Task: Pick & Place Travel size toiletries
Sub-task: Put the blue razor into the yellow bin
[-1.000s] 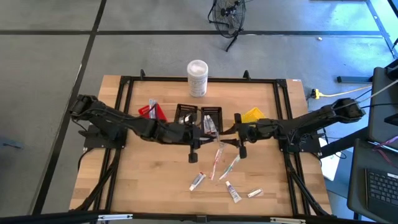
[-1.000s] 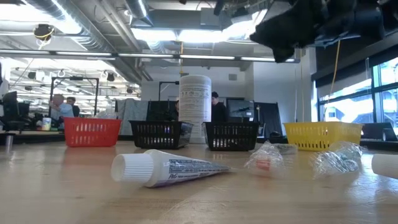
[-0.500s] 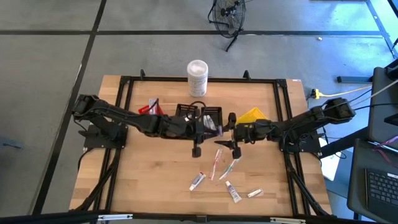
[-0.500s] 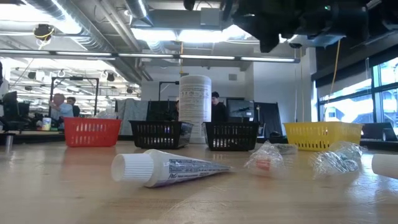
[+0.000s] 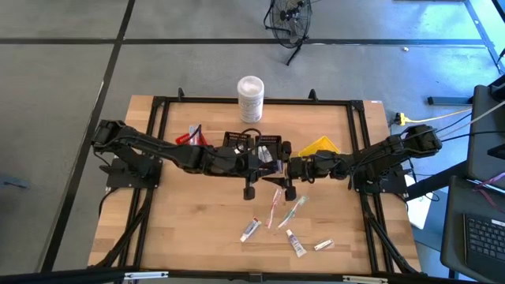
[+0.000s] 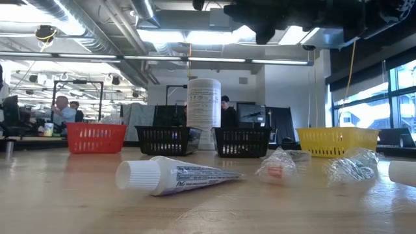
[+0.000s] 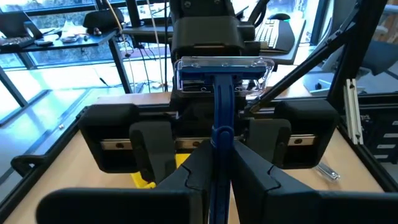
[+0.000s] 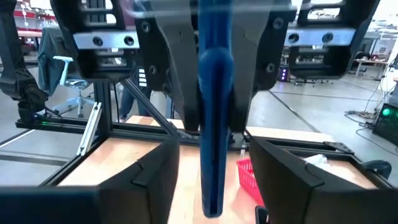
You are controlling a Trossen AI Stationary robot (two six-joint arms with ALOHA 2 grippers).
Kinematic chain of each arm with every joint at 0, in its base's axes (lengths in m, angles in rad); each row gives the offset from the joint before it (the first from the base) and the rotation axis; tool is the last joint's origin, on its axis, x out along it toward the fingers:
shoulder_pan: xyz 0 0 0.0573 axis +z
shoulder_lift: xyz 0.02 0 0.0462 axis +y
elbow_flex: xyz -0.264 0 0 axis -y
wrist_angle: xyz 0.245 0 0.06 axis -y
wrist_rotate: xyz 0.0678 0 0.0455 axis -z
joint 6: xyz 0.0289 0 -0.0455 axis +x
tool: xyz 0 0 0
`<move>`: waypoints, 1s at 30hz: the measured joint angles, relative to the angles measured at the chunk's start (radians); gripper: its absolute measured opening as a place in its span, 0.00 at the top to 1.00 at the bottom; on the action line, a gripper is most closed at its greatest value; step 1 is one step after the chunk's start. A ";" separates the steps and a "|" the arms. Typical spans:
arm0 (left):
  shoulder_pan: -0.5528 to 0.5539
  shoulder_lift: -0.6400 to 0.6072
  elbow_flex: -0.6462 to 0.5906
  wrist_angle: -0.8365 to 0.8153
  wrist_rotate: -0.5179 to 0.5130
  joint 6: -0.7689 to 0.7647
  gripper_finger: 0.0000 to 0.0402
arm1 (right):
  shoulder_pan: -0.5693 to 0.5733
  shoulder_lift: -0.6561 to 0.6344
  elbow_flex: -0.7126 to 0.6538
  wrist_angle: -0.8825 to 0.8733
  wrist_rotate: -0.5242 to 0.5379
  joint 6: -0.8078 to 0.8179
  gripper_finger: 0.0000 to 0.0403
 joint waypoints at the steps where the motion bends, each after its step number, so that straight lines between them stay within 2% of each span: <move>1: 0.000 0.000 0.000 0.000 0.000 0.005 0.91 | 0.000 0.000 0.000 -0.003 0.001 0.005 0.54; 15: 0.000 0.000 0.000 -0.002 -0.001 0.014 0.91 | 0.000 0.000 0.000 -0.025 0.001 0.010 0.92; 24: 0.000 0.000 0.000 -0.027 -0.008 0.007 0.89 | 0.000 -0.005 0.000 -0.055 0.004 0.026 0.90; 30: 0.001 0.000 0.000 -0.060 -0.042 0.009 0.86 | 0.000 -0.066 -0.001 -0.192 0.057 0.048 0.93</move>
